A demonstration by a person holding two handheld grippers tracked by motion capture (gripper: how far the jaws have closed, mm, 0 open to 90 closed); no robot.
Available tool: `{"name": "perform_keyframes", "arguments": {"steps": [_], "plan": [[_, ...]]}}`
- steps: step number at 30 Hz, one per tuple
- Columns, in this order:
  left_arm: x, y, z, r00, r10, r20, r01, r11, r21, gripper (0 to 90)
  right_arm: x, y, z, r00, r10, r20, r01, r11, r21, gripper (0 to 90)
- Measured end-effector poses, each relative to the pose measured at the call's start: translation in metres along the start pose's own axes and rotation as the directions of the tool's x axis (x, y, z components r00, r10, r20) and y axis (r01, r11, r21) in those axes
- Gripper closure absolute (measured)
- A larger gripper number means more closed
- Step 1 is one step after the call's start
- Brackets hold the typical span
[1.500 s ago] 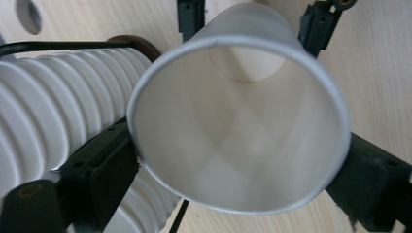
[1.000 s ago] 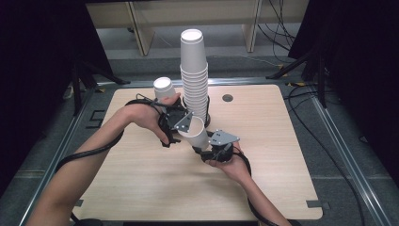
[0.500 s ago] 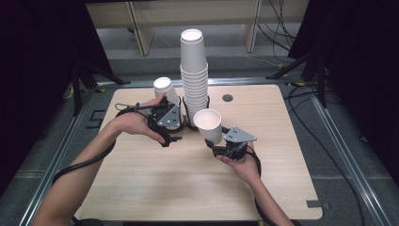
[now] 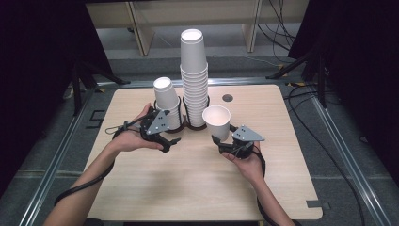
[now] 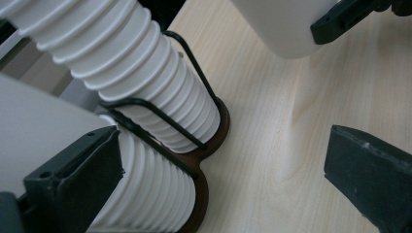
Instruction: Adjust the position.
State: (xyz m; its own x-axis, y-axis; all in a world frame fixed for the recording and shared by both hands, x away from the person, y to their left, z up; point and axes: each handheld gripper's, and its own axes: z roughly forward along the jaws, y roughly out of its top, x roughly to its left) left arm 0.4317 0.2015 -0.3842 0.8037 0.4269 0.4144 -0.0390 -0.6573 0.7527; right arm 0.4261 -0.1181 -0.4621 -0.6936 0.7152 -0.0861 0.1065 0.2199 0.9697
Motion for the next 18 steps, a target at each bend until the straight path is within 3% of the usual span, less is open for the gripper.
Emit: {"name": "perform_keyframes", "arguments": {"steps": [3,5,6,7,11,13,14,15,16,18], "plan": [[-0.006,-0.011,-0.002,0.9963,-0.073,-0.046,0.071,0.9969,-0.034,0.0,0.0,-0.001,-0.003,0.998,0.063,0.007,-0.063,0.998,0.016,27.6],[-0.01,-0.019,-0.004,0.9915,-0.105,-0.077,0.101,0.9934,-0.054,0.0,-0.004,-0.002,-0.005,0.9986,0.045,0.028,-0.045,0.999,0.008,27.5],[-0.011,-0.021,-0.004,0.9893,-0.118,-0.086,0.113,0.9915,-0.065,0.0,-0.004,-0.003,-0.005,0.9975,0.069,0.016,-0.069,0.998,0.012,27.6],[-0.013,-0.025,-0.005,0.9854,-0.136,-0.102,0.129,0.9887,-0.077,0.0,-0.004,-0.003,-0.007,0.9962,0.079,0.035,-0.08,0.997,0.02,27.5],[-0.019,-0.035,-0.009,0.9737,-0.19,-0.126,0.179,0.9792,-0.096,0.0,-0.01,-0.002,-0.01,0.9954,0.073,0.062,-0.072,0.997,-0.004,27.5],[-0.023,-0.041,-0.011,0.967,-0.219,-0.13,0.207,0.9733,-0.098,0.0,-0.011,-0.001,-0.013,0.9933,0.095,0.067,-0.095,0.995,0.007,27.5],[-0.025,-0.043,-0.012,0.966,-0.222,-0.133,0.21,0.9726,-0.1,0.0,-0.013,-0.001,-0.013,0.9935,0.076,0.084,-0.076,0.997,-0.012,27.5],[-0.027,-0.047,-0.013,0.965,-0.227,-0.132,0.216,0.9721,-0.092,0.0,-0.013,-0.001,-0.013,0.9925,0.104,0.065,-0.103,0.995,-0.011,27.5],[-0.028,-0.049,-0.013,0.9631,-0.234,-0.132,0.224,0.9706,-0.087,0.0,-0.014,-0.001,-0.013,0.9911,0.109,0.076,-0.107,0.994,-0.023,27.5],[-0.031,-0.054,-0.014,0.9577,-0.254,-0.136,0.242,0.9654,-0.096,0.0,-0.018,0.0,-0.016,0.9905,0.09,0.105,-0.088,0.996,-0.022,27.4]]}}
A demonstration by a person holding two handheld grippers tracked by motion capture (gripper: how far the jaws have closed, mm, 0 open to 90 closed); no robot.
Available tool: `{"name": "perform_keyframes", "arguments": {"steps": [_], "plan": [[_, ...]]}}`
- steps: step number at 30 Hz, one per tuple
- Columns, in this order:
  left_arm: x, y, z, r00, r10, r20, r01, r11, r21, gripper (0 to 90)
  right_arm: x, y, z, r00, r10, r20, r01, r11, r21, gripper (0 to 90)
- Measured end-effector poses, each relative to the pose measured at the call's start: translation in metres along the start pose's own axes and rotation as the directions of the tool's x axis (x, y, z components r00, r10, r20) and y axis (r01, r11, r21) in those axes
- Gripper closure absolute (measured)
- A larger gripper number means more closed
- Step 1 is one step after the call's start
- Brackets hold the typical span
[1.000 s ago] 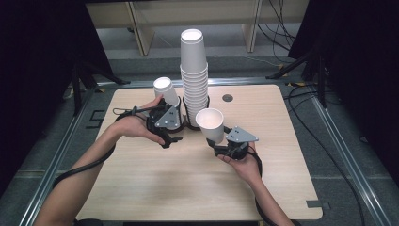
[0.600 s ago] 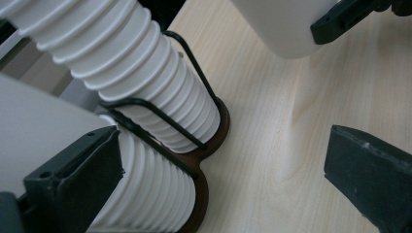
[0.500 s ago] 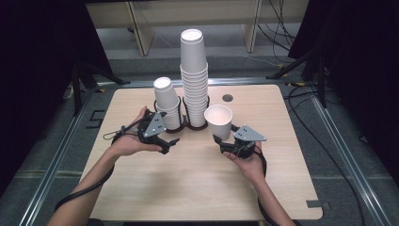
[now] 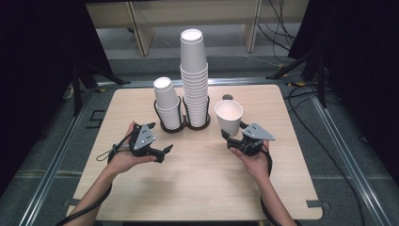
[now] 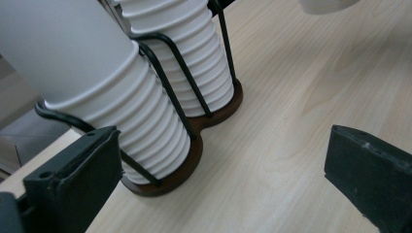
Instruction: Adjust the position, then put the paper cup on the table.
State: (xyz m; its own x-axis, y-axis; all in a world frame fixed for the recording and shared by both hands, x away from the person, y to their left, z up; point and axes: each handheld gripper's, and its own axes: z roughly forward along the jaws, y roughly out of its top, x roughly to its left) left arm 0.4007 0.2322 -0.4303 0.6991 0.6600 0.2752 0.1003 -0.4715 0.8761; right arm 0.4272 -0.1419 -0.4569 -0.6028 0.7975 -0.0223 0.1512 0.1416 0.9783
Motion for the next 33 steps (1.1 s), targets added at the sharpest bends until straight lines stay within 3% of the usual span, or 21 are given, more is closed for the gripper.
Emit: {"name": "perform_keyframes", "arguments": {"steps": [2,3,8,11,12,15,17,18,19,22,24,25,26,28,33], "plan": [[-0.001,-0.005,-0.003,0.9999,-0.009,-0.012,0.009,1.0,-0.002,0.0,0.0,0.0,0.0,0.9994,0.034,-0.01,-0.034,0.999,0.001,27.4],[-0.001,-0.007,-0.005,0.9996,-0.019,-0.019,0.019,0.9998,0.002,0.0,-0.001,0.0,-0.003,0.9994,0.034,0.008,-0.034,0.999,0.017,27.5],[0.001,-0.023,-0.009,0.9944,-0.087,-0.06,0.086,0.9961,-0.021,0.0,-0.008,-0.001,-0.001,0.9991,0.04,0.011,-0.04,0.999,-0.016,27.4],[0.003,-0.03,-0.009,0.989,-0.111,-0.097,0.109,0.9936,-0.027,0.0,-0.014,0.0,-0.004,0.999,0.01,0.044,-0.01,1.0,0.001,27.4],[0.004,-0.033,-0.007,0.9855,-0.127,-0.113,0.122,0.9915,-0.046,0.0,-0.014,-0.001,-0.003,0.9986,0.04,0.035,-0.04,0.999,-0.012,27.4],[0.005,-0.038,-0.008,0.9763,-0.155,-0.151,0.148,0.9875,-0.054,0.0,-0.018,-0.001,-0.006,0.9972,0.049,0.056,-0.048,0.999,-0.013,27.4],[0.007,-0.041,-0.007,0.9749,-0.155,-0.16,0.146,0.9872,-0.065,0.0,-0.022,-0.001,-0.01,0.9962,0.048,0.073,-0.047,0.999,-0.011,27.4],[0.006,-0.043,-0.007,0.9741,-0.157,-0.163,0.149,0.9872,-0.056,0.0,-0.025,-0.001,-0.01,0.9956,0.025,0.09,-0.022,0.999,-0.032,27.3],[0.006,-0.045,-0.006,0.9724,-0.166,-0.164,0.156,0.9851,-0.072,0.0,-0.025,0.0,-0.011,0.994,0.039,0.102,-0.035,0.999,-0.034,27.3],[0.004,-0.05,-0.007,0.9708,-0.173,-0.166,0.166,0.9844,-0.06,0.0,-0.03,0.001,-0.013,0.9907,0.064,0.12,-0.059,0.997,-0.043,27.3],[0.004,-0.052,-0.006,0.9701,-0.18,-0.163,0.171,0.9829,-0.069,0.0,-0.034,0.003,-0.014,0.9871,0.05,0.152,-0.044,0.998,-0.041,27.3],[0.004,-0.053,-0.006,0.9687,-0.185,-0.165,0.176,0.9819,-0.069,0.0,-0.034,0.003,-0.014,0.987,0.063,0.148,-0.059,0.998,-0.03,27.3],[0.004,-0.054,-0.006,0.9679,-0.188,-0.166,0.18,0.9816,-0.063,0.0,-0.036,0.004,-0.012,0.9854,0.062,0.158,-0.055,0.997,-0.049,27.3],[0.003,-0.055,-0.007,0.9653,-0.196,-0.173,0.19,0.9805,-0.051,0.0,-0.04,0.006,-0.011,0.9836,0.066,0.168,-0.061,0.998,-0.033,27.2],[0.003,-0.058,-0.003,0.9613,-0.209,-0.18,0.2,0.9776,-0.065,0.0,-0.048,0.008,0.0,0.9761,0.074,0.204,-0.066,0.997,-0.045,27.2]]}}
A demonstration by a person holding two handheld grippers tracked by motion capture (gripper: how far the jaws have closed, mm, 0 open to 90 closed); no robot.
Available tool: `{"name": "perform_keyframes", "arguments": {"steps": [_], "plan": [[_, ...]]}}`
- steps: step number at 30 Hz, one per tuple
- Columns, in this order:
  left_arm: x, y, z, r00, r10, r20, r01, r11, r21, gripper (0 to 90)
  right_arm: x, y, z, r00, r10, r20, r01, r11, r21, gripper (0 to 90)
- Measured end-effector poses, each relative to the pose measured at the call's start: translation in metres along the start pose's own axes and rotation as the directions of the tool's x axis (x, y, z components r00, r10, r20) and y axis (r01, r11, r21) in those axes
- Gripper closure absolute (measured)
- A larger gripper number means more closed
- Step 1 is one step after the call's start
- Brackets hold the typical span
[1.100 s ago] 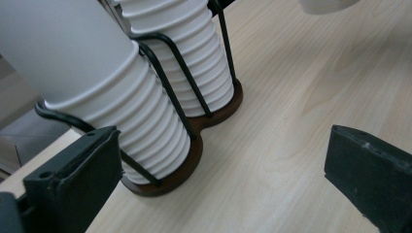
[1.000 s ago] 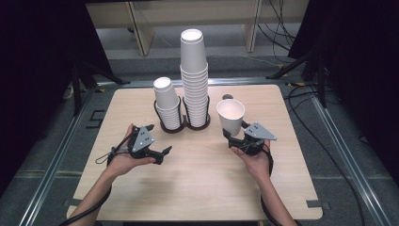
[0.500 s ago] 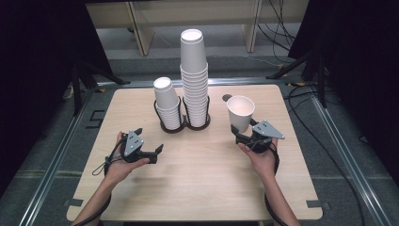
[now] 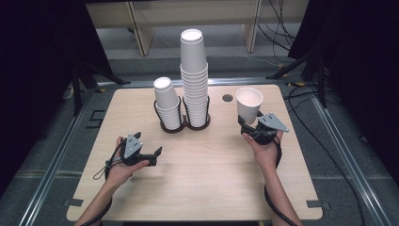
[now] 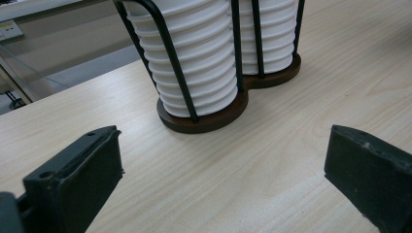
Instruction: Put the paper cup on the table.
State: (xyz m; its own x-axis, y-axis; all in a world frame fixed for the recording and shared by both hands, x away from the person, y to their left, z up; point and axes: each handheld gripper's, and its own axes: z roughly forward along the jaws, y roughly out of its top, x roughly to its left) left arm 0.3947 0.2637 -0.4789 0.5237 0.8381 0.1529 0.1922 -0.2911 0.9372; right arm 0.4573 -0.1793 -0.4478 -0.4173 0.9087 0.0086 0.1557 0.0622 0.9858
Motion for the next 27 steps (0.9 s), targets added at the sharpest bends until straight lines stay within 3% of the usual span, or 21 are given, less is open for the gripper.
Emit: {"name": "perform_keyframes", "arguments": {"steps": [4,5,6,7,8,9,10,11,14,15,17,18,19,20,22,27], "plan": [[0.0,-0.001,0.0,1.0,0.006,0.002,-0.006,0.9999,0.011,0.0,-0.008,0.004,0.01,0.9992,0.002,0.04,-0.003,1.0,0.014,27.1],[0.0,-0.002,0.0,1.0,0.006,0.0,-0.006,0.9998,0.021,0.0,-0.009,0.005,0.013,0.9986,0.022,0.048,-0.023,1.0,0.015,27.1],[-0.001,-0.002,0.001,1.0,0.005,0.006,-0.005,0.9999,0.012,0.0,-0.011,0.005,0.016,0.999,0.005,0.043,-0.005,1.0,0.012,27.1],[-0.001,-0.003,0.0,1.0,0.007,0.003,-0.007,0.9997,0.022,0.0,-0.012,0.005,0.018,0.9976,0.011,0.069,-0.012,1.0,0.012,27.1],[-0.001,-0.003,0.001,0.9999,0.013,0.008,-0.013,0.9996,0.023,0.0,-0.014,0.006,0.02,0.9985,0.009,0.055,-0.01,1.0,0.019,27.1],[-0.002,-0.003,0.0,0.9998,0.016,0.01,-0.016,0.9993,0.032,0.0,-0.017,0.006,0.023,0.9973,-0.007,0.073,0.005,1.0,0.022,27.1],[-0.002,-0.003,0.001,0.9998,0.015,0.013,-0.015,0.9997,0.018,0.0,-0.016,0.006,0.025,0.9967,0.028,0.076,-0.029,0.999,0.02,27.1],[-0.002,-0.003,0.001,0.9998,0.014,0.013,-0.015,0.9997,0.017,0.0,-0.019,0.006,0.027,0.9969,-0.001,0.079,-0.002,1.0,0.031,27.1],[-0.002,-0.002,0.0,0.9998,0.014,0.011,-0.014,0.9998,0.015,0.0,-0.019,0.005,0.033,0.9959,0.028,0.086,-0.031,0.999,0.032,27.1],[-0.001,-0.002,0.0,0.9999,0.011,0.012,-0.011,0.9998,0.014,0.0,-0.02,0.005,0.034,0.9962,0.007,0.086,-0.01,0.999,0.037,27.1],[-0.001,-0.003,0.0,0.9998,-0.001,0.019,0.001,0.9999,0.016,0.0,-0.02,0.004,0.037,0.9955,0.033,0.089,-0.037,0.998,0.041,27.1],[-0.001,-0.003,0.0,0.9995,-0.013,0.027,0.012,0.9998,0.018,0.0,-0.022,0.004,0.039,0.9948,0.015,0.101,-0.019,0.999,0.039,27.1],[-0.001,-0.003,0.0,0.9995,-0.012,0.028,0.011,0.9998,0.017,0.0,-0.021,0.003,0.04,0.9936,0.041,0.106,-0.048,0.997,0.056,27.1],[-0.001,-0.003,0.001,0.9996,-0.002,0.027,0.001,0.9998,0.02,0.0,-0.024,0.003,0.043,0.994,0.017,0.108,-0.023,0.998,0.057,27.1],[-0.002,-0.003,0.0,0.9997,0.012,0.022,-0.013,0.9992,0.037,0.0,-0.025,0.002,0.046,0.9931,0.028,0.114,-0.038,0.996,0.083,27.1],[-0.004,-0.005,0.002,0.9994,0.024,0.024,-0.025,0.9992,0.032,0.0,-0.03,0.0,0.058,0.9905,0.047,0.129,-0.059,0.994,0.087,27.0]]}}
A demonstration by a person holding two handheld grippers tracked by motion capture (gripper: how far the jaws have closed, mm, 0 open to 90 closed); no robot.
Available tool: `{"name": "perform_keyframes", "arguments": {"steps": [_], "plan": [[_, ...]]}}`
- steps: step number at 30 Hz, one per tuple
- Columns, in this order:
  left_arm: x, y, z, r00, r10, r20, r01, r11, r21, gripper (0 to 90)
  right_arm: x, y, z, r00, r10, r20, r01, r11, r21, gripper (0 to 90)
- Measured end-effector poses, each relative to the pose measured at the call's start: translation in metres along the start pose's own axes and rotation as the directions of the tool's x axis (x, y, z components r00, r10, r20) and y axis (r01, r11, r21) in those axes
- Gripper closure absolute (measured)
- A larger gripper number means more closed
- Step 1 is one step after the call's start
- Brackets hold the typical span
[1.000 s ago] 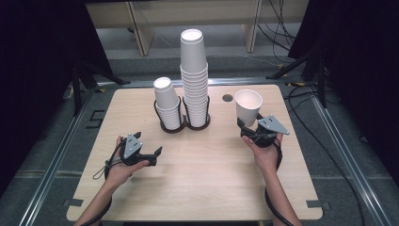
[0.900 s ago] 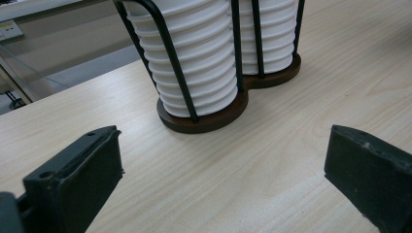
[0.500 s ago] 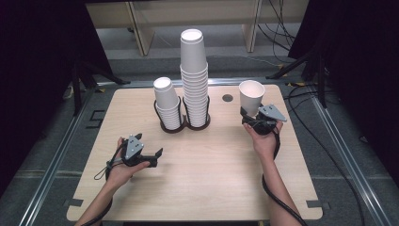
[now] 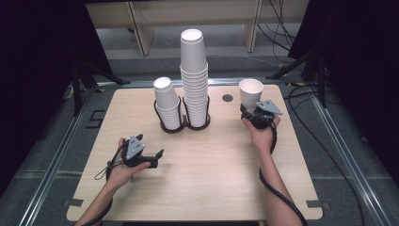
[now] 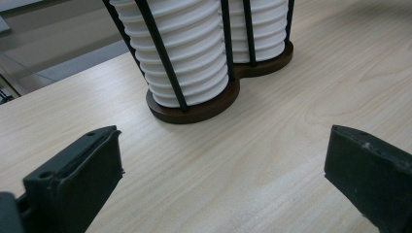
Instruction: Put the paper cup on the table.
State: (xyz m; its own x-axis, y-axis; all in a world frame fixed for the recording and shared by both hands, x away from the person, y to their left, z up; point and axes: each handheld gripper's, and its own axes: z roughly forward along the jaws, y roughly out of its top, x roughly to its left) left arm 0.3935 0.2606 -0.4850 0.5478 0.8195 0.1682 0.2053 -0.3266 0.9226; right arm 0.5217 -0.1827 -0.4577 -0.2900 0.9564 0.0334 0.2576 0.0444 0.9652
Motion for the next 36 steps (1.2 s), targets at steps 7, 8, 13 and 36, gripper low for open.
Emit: {"name": "perform_keyframes", "arguments": {"steps": [7,8,13,36], "plan": [[0.001,0.0,0.0,1.0,0.003,0.005,-0.003,1.0,0.008,0.0,-0.003,0.0,0.014,0.9998,-0.016,0.014,0.015,0.999,0.034,27.1],[0.001,0.0,-0.001,1.0,0.001,0.003,-0.001,0.9999,0.01,0.0,-0.004,0.0,0.014,0.9997,-0.016,0.016,0.015,0.999,0.046,27.1],[0.001,-0.001,0.0,1.0,0.005,0.008,-0.005,1.0,0.008,0.0,-0.006,-0.001,0.024,0.9991,-0.024,0.034,0.022,0.997,0.07,27.0],[0.001,-0.003,0.002,0.9999,0.006,0.009,-0.006,0.9999,0.009,0.0,-0.008,-0.014,0.043,0.9981,0.001,0.062,-0.014,0.978,0.21,27.0]]}}
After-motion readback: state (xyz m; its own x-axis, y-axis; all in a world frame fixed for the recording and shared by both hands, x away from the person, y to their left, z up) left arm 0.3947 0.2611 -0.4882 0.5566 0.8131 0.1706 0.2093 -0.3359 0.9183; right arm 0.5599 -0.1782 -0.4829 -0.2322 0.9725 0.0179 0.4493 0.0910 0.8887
